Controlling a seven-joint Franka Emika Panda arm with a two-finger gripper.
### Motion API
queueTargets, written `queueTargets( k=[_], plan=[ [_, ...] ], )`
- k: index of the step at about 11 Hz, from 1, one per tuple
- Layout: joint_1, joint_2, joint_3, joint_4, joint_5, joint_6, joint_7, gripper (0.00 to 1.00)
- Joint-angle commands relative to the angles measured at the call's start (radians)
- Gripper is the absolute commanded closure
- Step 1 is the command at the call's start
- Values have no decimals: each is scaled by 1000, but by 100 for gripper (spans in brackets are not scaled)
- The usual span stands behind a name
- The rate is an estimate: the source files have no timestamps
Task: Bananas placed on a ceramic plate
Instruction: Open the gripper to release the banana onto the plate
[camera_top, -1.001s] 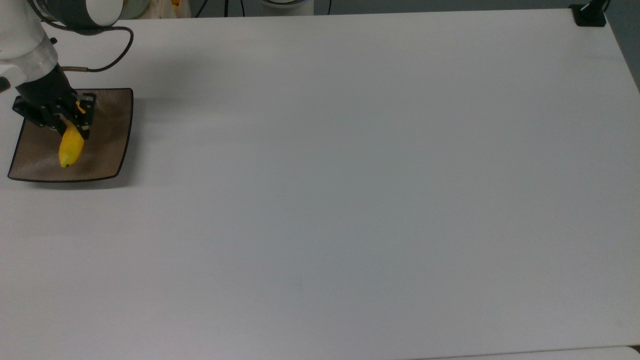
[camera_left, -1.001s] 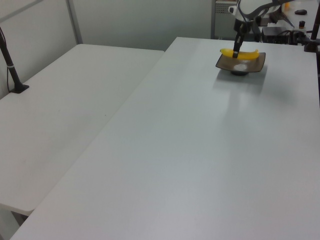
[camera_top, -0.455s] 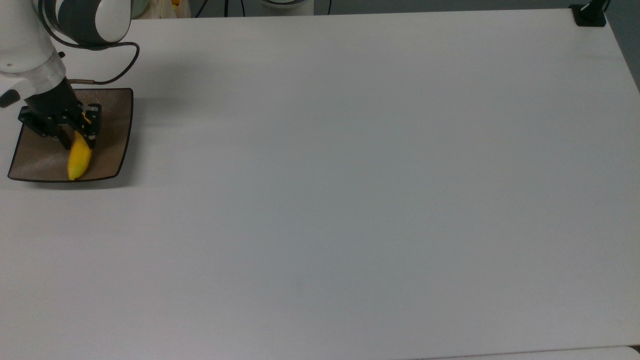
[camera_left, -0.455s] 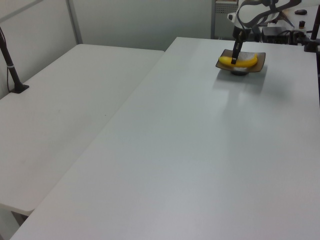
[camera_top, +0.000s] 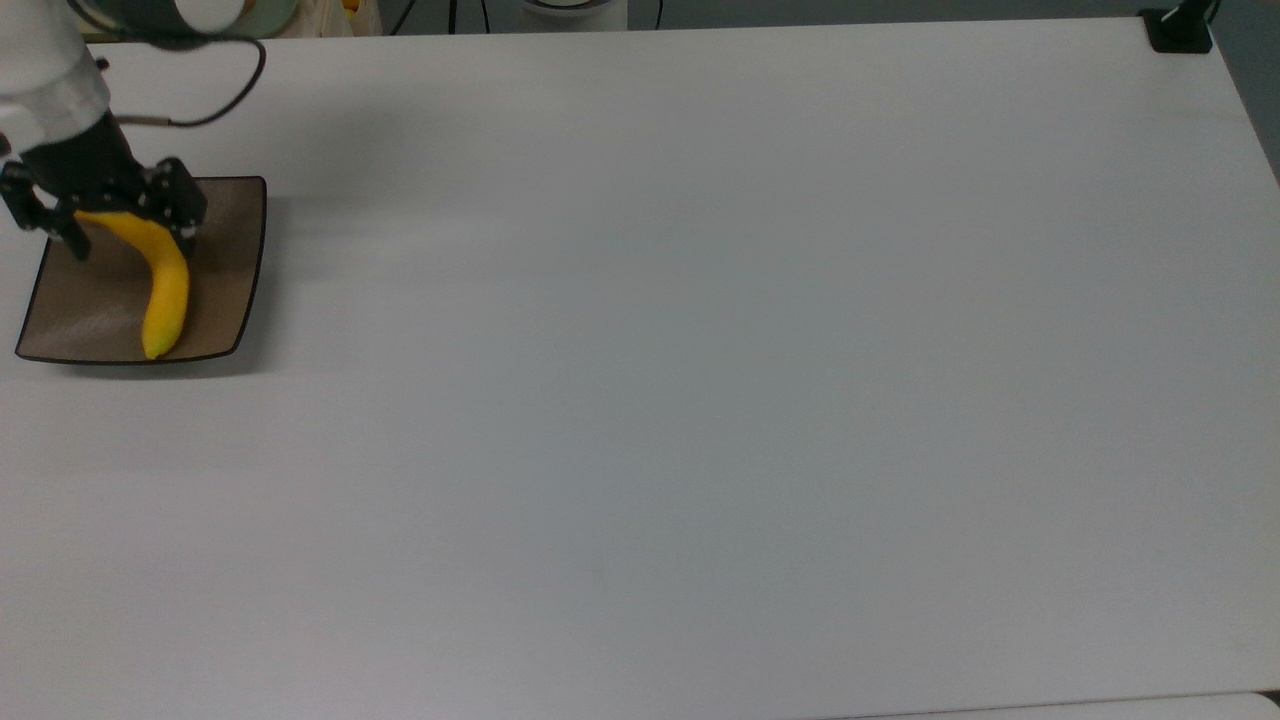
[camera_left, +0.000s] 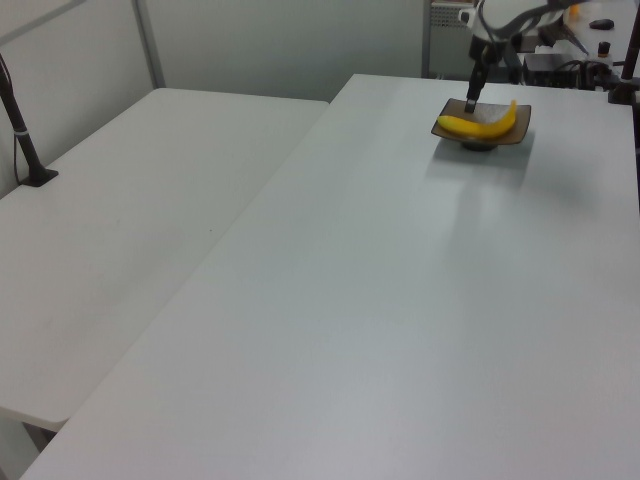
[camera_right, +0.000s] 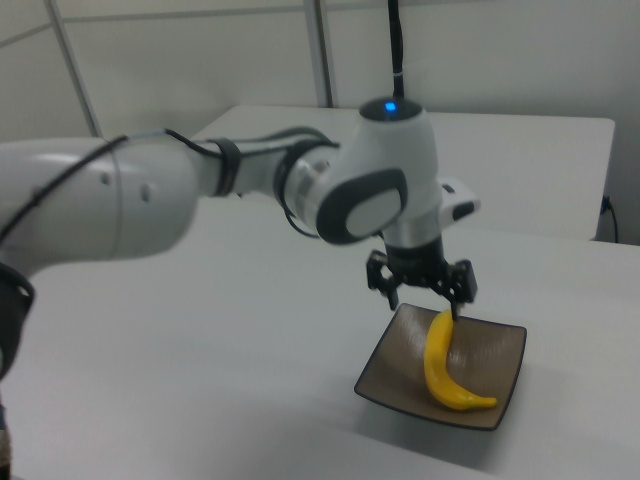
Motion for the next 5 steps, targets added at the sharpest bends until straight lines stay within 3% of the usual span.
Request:
queueTargets(
  k=[1,5],
  plan=[
    [50,-232,-3,-47,6,-207,131,0],
    [197,-419,-5,-43,6,-500,397,0]
  ],
)
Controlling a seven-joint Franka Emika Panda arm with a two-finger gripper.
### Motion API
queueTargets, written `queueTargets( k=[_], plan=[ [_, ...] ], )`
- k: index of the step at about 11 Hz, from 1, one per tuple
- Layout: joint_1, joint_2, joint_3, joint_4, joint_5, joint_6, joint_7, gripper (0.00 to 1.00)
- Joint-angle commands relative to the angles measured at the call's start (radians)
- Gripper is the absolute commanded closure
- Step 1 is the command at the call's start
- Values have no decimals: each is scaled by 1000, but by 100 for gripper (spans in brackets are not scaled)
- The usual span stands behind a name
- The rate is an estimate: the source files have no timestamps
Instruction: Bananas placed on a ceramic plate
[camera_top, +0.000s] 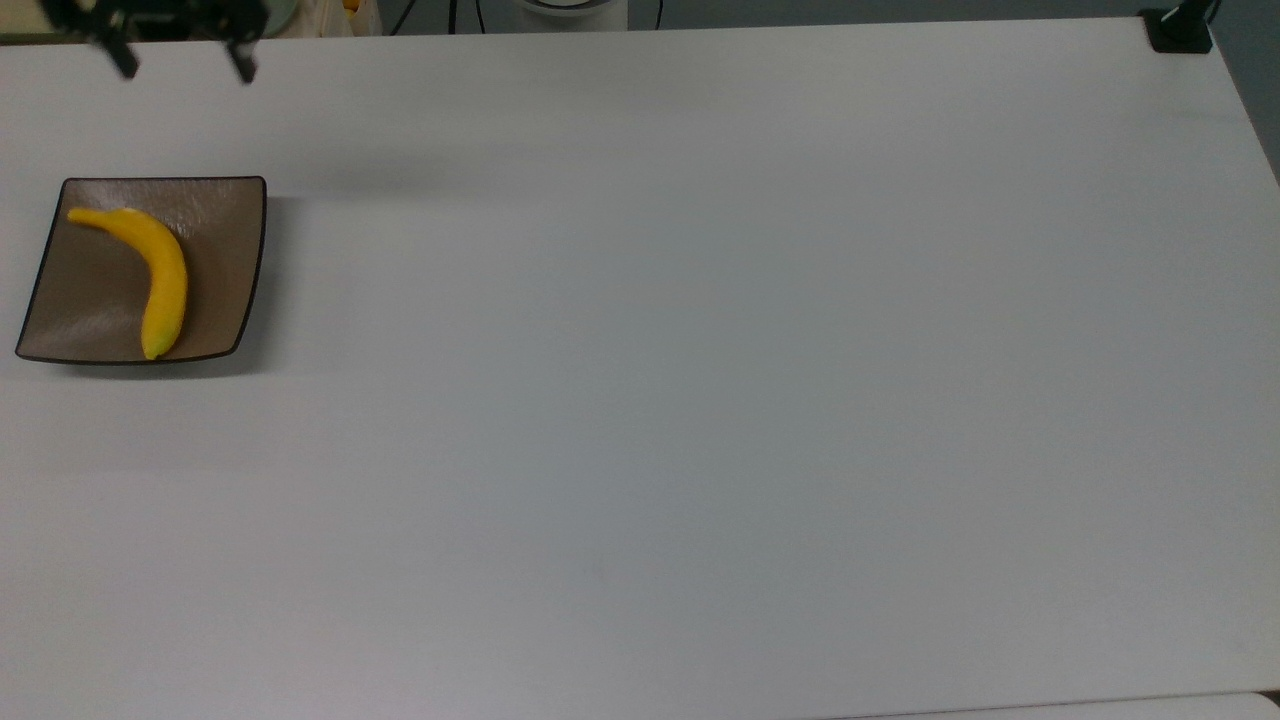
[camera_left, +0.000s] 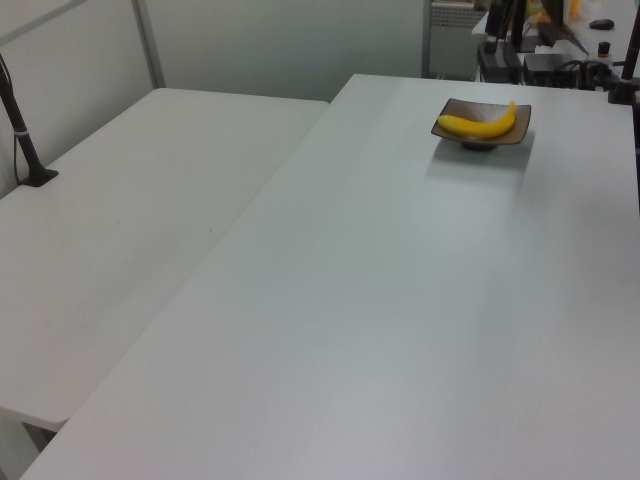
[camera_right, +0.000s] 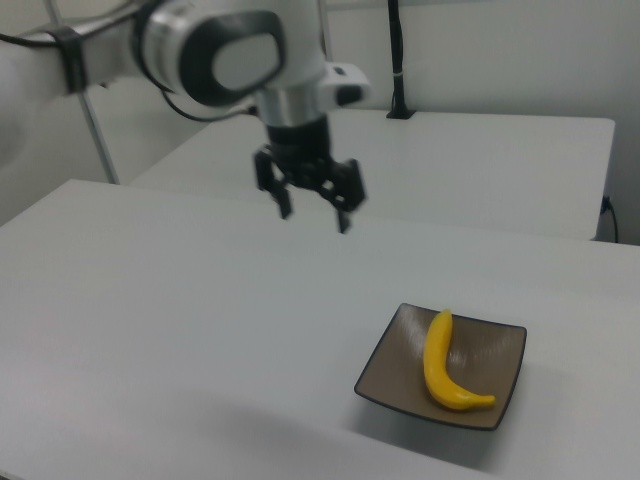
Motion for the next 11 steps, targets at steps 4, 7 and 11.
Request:
queueTargets(
  k=[4,7,11],
  plan=[
    [289,-199,-13,-50,3,-269,371,0],
    [427,-260,-22,-127,8,-257,465,0],
    [438,-232,-25,-207,18,-36,445,0]
  ],
)
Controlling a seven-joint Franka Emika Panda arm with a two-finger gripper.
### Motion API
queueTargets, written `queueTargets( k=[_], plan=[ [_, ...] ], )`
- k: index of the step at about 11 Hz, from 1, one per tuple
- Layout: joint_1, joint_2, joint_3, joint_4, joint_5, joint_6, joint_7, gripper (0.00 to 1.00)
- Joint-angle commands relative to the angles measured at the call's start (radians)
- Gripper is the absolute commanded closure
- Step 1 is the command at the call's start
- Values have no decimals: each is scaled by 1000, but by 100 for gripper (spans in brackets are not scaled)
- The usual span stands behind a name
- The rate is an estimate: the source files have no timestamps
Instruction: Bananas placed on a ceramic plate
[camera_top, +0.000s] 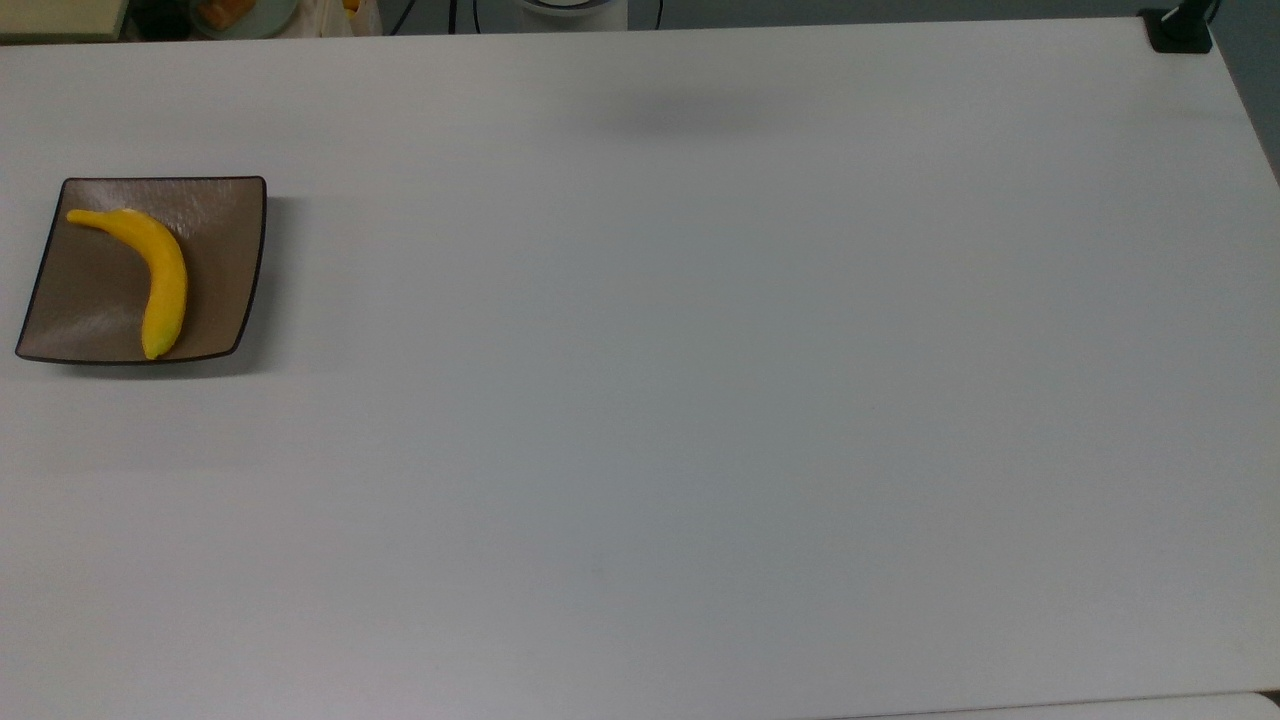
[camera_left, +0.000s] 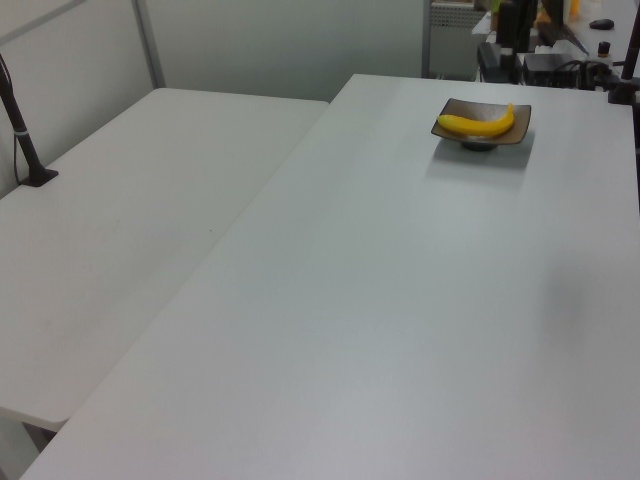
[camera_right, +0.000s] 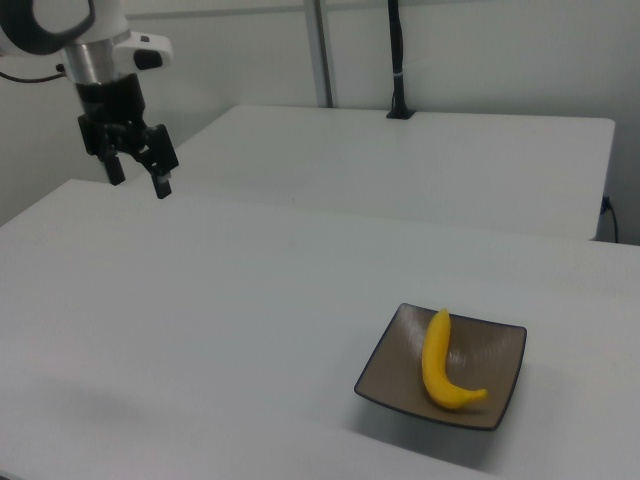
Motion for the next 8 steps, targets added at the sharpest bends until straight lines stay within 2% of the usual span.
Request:
queueTargets(
  k=[1,4,8],
  plan=[
    [10,19,-30,-81,16,225,-30,0],
    [10,34,-87,-74,17,251,-183,0],
    [12,30,-87,-72,26,242,-174,0]
  ],
)
